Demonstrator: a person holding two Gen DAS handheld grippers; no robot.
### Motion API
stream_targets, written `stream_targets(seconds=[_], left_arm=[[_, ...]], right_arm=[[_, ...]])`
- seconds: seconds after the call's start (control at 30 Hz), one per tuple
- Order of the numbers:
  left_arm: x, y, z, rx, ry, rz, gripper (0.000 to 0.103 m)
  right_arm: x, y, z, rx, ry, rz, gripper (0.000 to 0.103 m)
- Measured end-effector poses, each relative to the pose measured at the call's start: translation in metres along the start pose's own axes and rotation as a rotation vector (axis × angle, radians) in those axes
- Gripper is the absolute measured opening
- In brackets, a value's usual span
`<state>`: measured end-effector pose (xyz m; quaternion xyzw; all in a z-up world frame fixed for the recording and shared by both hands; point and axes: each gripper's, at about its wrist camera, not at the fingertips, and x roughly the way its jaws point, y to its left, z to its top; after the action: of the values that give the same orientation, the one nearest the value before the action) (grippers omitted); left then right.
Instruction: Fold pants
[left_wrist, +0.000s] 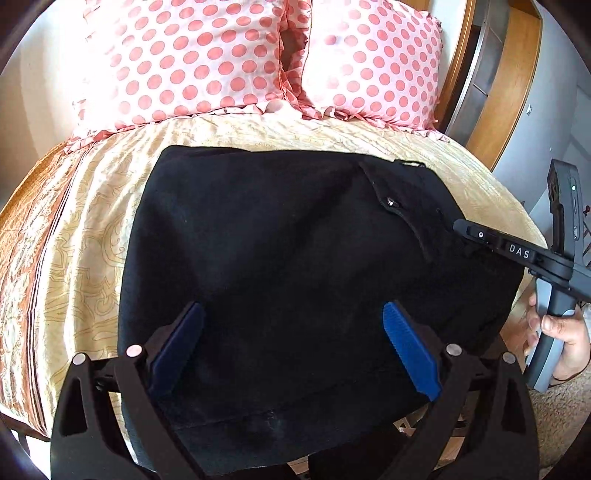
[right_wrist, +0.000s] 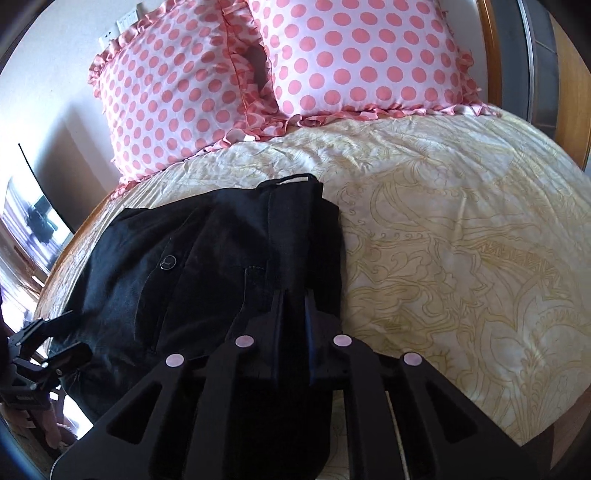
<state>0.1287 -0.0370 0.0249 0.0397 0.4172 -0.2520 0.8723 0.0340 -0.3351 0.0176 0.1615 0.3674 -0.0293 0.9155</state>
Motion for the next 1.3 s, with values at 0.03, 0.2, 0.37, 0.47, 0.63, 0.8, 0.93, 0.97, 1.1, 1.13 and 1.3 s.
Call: stream_targets(seconds=[0.03,0.2,0.37,0.47,0.63,0.8,0.93,0.97,1.1,1.13,1.3], left_arm=[[-0.006,0.002,0.003,-0.008,-0.023,-0.006,0.097],[-0.011,0.011,0.017,-0.017,-0.071,0.035,0.099],[0.019,0.022,0.012,-0.065,0.052,0.015,0.099],[0.019,0.017,0.009,-0.015,0.038,0.039,0.099],[0.005,0.024,0.011,-0.058,0.007,0.001,0.099],[-0.002,0.03,0.012,-0.07,-0.013,0.054,0.1],[0.0,0.033,0.01,-0.071,-0.002,0.053,0.1],[0.001,0.033,0.01,-0.07,-0.001,0.054,0.1],[0.002,0.032,0.009,-0.063,0.002,0.057,0.101],[0.003,0.032,0.009,-0.061,0.003,0.059,0.101],[0.004,0.032,0.007,-0.051,0.005,0.063,0.101]], right_arm=[[-0.006,0.003,0.003,-0.004,-0.015,-0.011,0.016],[-0.027,0.028,0.006,-0.064,-0.066,0.062,0.026],[-0.005,0.035,-0.012,-0.134,0.026,-0.007,0.04],[-0.001,0.009,-0.015,-0.017,0.047,0.093,0.042],[-0.032,-0.012,0.003,0.052,-0.036,0.087,0.043],[-0.005,-0.014,0.013,0.028,0.074,0.081,0.043],[0.014,-0.011,0.015,0.01,0.11,0.068,0.047],[0.015,-0.013,0.016,0.014,0.108,0.066,0.052],[0.02,-0.018,0.019,0.024,0.124,0.08,0.054],[0.022,-0.02,0.019,0.033,0.13,0.099,0.054],[0.027,-0.026,0.02,0.052,0.142,0.185,0.054]])
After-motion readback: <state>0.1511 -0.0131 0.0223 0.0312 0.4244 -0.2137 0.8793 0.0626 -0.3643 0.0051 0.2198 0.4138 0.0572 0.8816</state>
